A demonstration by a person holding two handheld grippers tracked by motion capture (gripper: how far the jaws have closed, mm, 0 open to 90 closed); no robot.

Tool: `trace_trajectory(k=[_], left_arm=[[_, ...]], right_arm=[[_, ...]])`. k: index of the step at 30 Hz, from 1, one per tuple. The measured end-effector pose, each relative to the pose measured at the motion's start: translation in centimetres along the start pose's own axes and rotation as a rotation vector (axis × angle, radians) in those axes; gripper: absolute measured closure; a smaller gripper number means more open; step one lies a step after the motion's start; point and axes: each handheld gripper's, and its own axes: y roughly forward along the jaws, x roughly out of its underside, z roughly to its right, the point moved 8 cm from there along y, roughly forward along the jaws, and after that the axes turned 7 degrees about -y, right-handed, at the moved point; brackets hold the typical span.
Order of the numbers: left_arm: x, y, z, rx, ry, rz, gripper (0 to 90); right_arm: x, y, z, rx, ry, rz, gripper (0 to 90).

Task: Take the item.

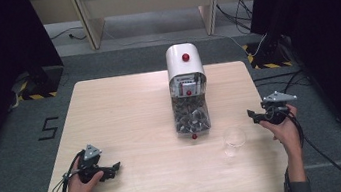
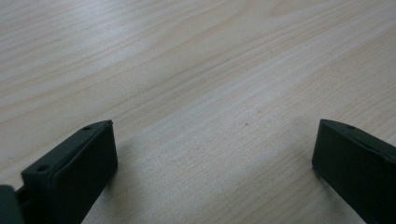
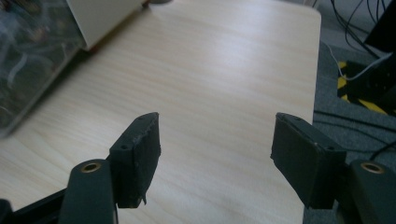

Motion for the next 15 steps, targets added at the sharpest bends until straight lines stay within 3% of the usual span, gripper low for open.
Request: trace_trajectory(k=[1,4,15], left_arm=[[0.0,0.0,0.0,0.001,0.000,0.002,0.0],[0.0,0.0,0.0,0.000,0.000,0.000,0.0],[0.0,0.0,0.0,0.000,0.000,0.000,0.0]], right_arm=[[-1.1,-0.4,-0.3,-0.001,-0.008,0.020,33.4],[-2.0,-0.7,-0.8,-0.001,-0.036,0.023,33.6],[-4.2,-1.4,-2.1,-0.018,-0.082,0.055,33.7]])
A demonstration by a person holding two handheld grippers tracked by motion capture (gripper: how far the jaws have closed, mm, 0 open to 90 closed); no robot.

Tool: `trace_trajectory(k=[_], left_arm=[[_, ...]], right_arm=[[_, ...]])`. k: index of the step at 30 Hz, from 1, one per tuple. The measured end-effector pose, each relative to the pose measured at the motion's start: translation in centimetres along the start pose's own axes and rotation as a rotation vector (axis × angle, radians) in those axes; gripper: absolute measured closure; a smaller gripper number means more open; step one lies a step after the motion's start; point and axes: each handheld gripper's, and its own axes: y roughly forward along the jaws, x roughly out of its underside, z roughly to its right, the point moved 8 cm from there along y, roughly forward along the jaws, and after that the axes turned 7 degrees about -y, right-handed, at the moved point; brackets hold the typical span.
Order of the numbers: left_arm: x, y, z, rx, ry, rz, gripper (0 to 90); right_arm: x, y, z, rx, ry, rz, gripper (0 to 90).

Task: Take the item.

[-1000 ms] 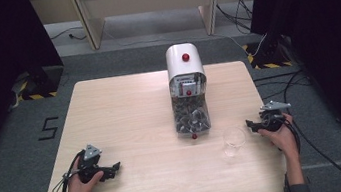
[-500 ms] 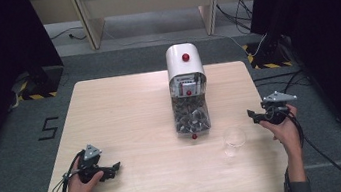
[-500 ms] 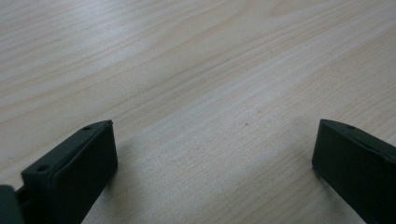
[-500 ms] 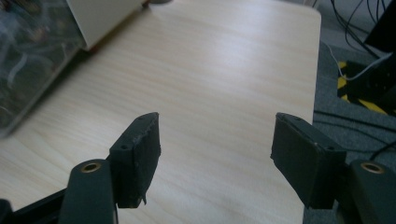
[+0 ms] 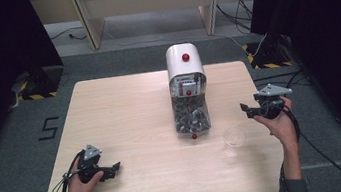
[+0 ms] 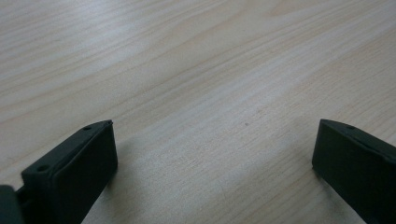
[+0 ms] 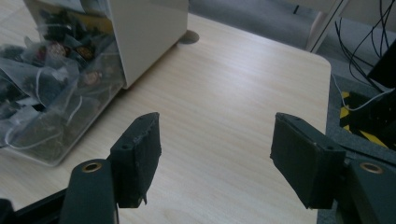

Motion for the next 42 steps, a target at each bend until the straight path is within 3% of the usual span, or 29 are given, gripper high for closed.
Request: trace_trajectory(k=[6,13,18,23,32,42], left_arm=[[0.0,0.0,0.0,0.000,0.000,0.000,0.0],[0.0,0.0,0.0,0.000,0.000,0.000,0.0],[0.0,0.0,0.0,0.000,0.000,0.000,0.0],[0.0,0.0,0.0,0.000,0.000,0.000,0.0],[0.0,0.0,0.0,0.001,0.000,0.002,0.0],[0.0,0.0,0.0,0.001,0.000,0.001,0.0]], right_arm=[[-1.9,-0.4,-1.6,-0.035,-0.042,0.018,34.6],[-3.7,-0.3,-3.9,-0.109,-0.097,0.034,35.1],[-5.0,0.5,-5.9,-0.160,-0.163,0.036,35.1],[-5.8,1.9,-7.1,-0.180,-0.208,0.025,35.3],[-6.6,3.9,-9.3,-0.239,-0.283,0.010,38.0],[-6.5,5.3,-10.8,-0.278,-0.342,-0.003,38.3]])
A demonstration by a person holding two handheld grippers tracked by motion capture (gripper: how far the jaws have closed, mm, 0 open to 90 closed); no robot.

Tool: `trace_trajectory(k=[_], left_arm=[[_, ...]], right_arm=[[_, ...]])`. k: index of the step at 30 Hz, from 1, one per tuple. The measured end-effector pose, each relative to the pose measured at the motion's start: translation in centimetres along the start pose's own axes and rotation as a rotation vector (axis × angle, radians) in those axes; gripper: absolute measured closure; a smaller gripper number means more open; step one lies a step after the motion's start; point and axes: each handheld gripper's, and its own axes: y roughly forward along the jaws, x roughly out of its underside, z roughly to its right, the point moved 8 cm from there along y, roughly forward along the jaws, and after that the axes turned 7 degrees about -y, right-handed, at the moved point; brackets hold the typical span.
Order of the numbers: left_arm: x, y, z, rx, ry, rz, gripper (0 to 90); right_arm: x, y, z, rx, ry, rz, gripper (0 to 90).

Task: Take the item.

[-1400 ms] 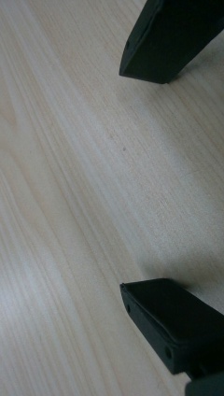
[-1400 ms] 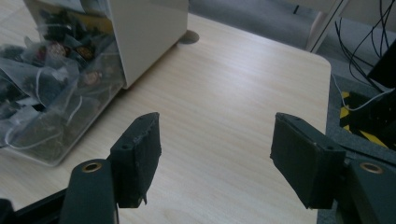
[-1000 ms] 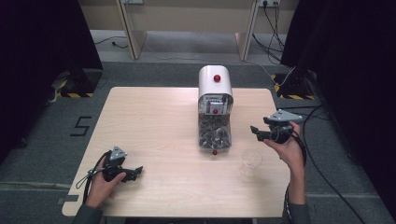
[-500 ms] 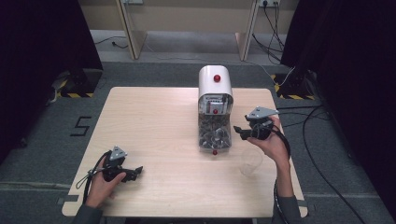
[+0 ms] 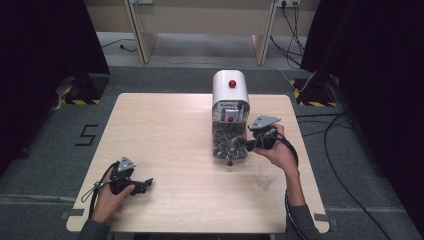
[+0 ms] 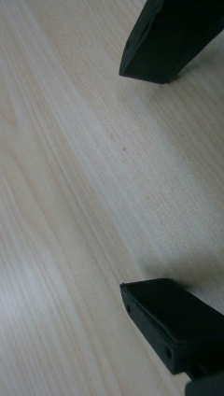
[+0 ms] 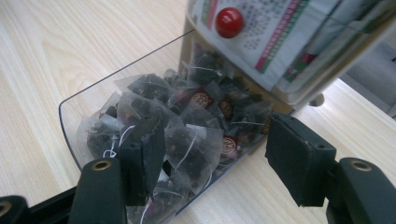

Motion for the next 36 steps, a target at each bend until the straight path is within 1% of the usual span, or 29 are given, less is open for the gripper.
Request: trace_trajectory(k=[2,4,7,9,10,11,13,14,16,17,19,24,25,29,30,33,36], left_arm=[[0.0,0.0,0.0,-0.001,0.000,-0.002,0.0],[0.0,0.0,0.0,0.000,0.000,0.000,0.0],[0.0,0.0,0.0,-0.001,0.000,-0.002,0.0],[0.0,0.0,0.0,-0.001,0.000,-0.002,0.0],[0.0,0.0,0.0,-0.001,0.000,-0.001,0.0],[0.0,0.0,0.0,-0.001,0.000,-0.002,0.0],[0.0,0.0,0.0,-0.001,0.000,-0.002,0.0],[0.0,0.0,0.0,-0.001,0.000,-0.002,0.0],[0.0,0.0,0.0,0.000,0.000,0.000,0.0],[0.0,0.0,0.0,-0.001,0.000,-0.001,0.0],[0.0,0.0,0.0,-0.001,0.000,-0.002,0.0],[0.0,0.0,0.0,-0.001,0.000,-0.002,0.0],[0.0,0.0,0.0,-0.001,0.000,-0.002,0.0],[0.0,0.0,0.0,-0.001,0.000,-0.002,0.0],[0.0,0.0,0.0,0.000,0.000,0.000,0.0],[0.0,0.0,0.0,-0.001,0.000,-0.002,0.0],[0.0,0.0,0.0,0.000,0.000,0.000,0.0]], right_arm=[[0.0,0.4,-0.2,-0.009,-0.023,-0.006,38.5],[0.1,0.8,-0.3,-0.019,-0.028,-0.010,38.7],[-0.1,1.4,-0.7,-0.044,-0.051,-0.010,39.9],[-0.2,1.7,-0.7,-0.054,-0.056,-0.019,42.4],[-0.2,1.8,-0.9,-0.066,-0.055,-0.023,42.8],[-0.2,1.9,-0.9,-0.068,-0.054,-0.029,42.9],[-0.3,2.1,-1.0,-0.073,-0.062,-0.028,43.1],[-0.3,2.4,-1.2,-0.086,-0.076,-0.033,43.7],[-0.2,2.5,-1.2,-0.089,-0.080,-0.038,43.8],[0.1,2.9,-1.3,-0.099,-0.093,-0.056,46.9],[0.3,3.0,-1.4,-0.101,-0.093,-0.067,47.0],[0.6,3.5,-1.3,-0.121,-0.115,-0.073,50.2],[0.6,3.6,-1.3,-0.121,-0.111,-0.076,50.3],[0.8,4.0,-1.3,-0.130,-0.120,-0.079,51.7],[1.1,4.3,-1.3,-0.133,-0.133,-0.098,52.7],[1.3,4.5,-1.4,-0.133,-0.137,-0.115,53.8],[1.6,4.8,-1.6,-0.149,-0.146,-0.126,57.9]])
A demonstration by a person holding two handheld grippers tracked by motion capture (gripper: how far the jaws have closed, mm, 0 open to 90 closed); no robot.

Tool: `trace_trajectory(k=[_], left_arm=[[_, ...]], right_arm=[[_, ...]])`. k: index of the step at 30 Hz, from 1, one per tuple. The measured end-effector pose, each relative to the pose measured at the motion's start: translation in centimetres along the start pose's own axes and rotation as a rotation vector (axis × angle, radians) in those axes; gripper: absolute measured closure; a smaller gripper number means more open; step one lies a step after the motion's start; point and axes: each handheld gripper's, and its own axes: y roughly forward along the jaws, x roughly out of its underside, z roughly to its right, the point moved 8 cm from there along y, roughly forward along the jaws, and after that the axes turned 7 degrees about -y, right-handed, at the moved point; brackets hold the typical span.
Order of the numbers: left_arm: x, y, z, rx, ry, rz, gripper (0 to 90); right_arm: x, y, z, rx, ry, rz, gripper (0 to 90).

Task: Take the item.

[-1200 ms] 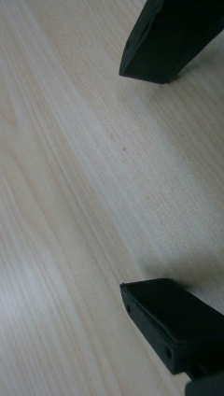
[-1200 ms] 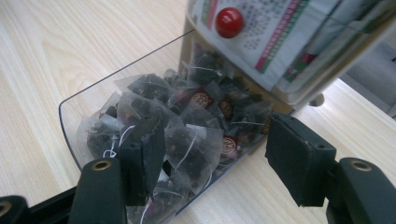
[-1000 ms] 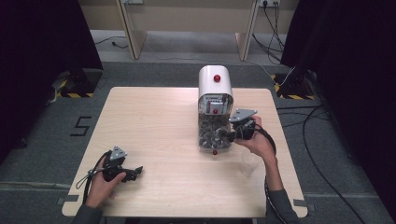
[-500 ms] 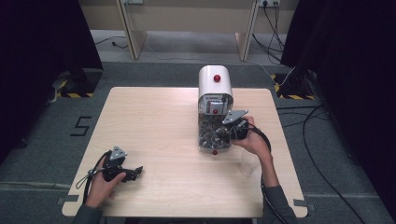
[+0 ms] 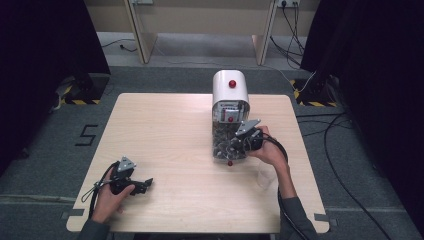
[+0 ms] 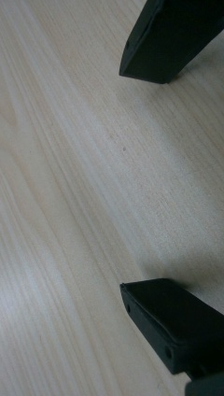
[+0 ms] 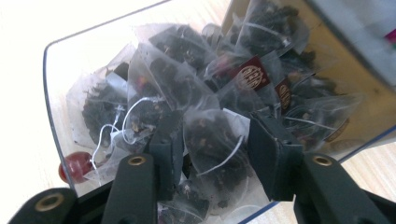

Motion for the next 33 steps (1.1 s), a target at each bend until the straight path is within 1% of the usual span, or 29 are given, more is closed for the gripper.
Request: trace_trajectory(k=[2,5,7,10,14,21,24,26,30,31,33], left_arm=[[0.0,0.0,0.0,-0.001,0.000,-0.002,0.0],[0.0,0.0,0.0,-0.001,0.000,-0.002,0.0],[0.0,0.0,0.0,-0.001,0.000,-0.002,0.0],[0.0,0.0,0.0,0.000,0.000,0.000,0.0],[0.0,0.0,0.0,-0.001,0.000,-0.002,0.0],[0.0,0.0,0.0,-0.001,0.000,-0.002,0.0],[0.0,0.0,0.0,-0.001,0.000,-0.002,0.0],[0.0,0.0,0.0,-0.001,0.000,-0.002,0.0],[0.0,0.0,0.0,0.000,0.000,0.000,0.0],[0.0,0.0,0.0,-0.001,0.000,-0.001,0.0],[0.0,0.0,0.0,-0.001,0.000,-0.002,0.0]], right_arm=[[0.2,0.1,0.0,-0.003,-0.007,-0.008,62.1],[0.3,0.2,0.1,-0.003,0.002,-0.006,69.1],[0.3,0.1,0.1,-0.003,-0.005,-0.007,72.5],[0.3,0.0,0.0,-0.005,-0.011,-0.005,74.8],[0.2,-0.2,0.0,-0.011,-0.008,0.009,76.3],[-0.6,-1.7,0.5,0.023,0.017,0.070,78.1],[-0.9,-2.4,0.5,0.040,0.010,0.086,78.8],[-1.2,-3.0,0.6,0.052,0.022,0.109,79.1],[-1.4,-3.9,1.0,0.074,0.027,0.142,79.3],[-1.4,-4.1,1.0,0.076,0.038,0.149,79.3],[-1.4,-4.6,1.2,0.086,0.039,0.154,79.4]])
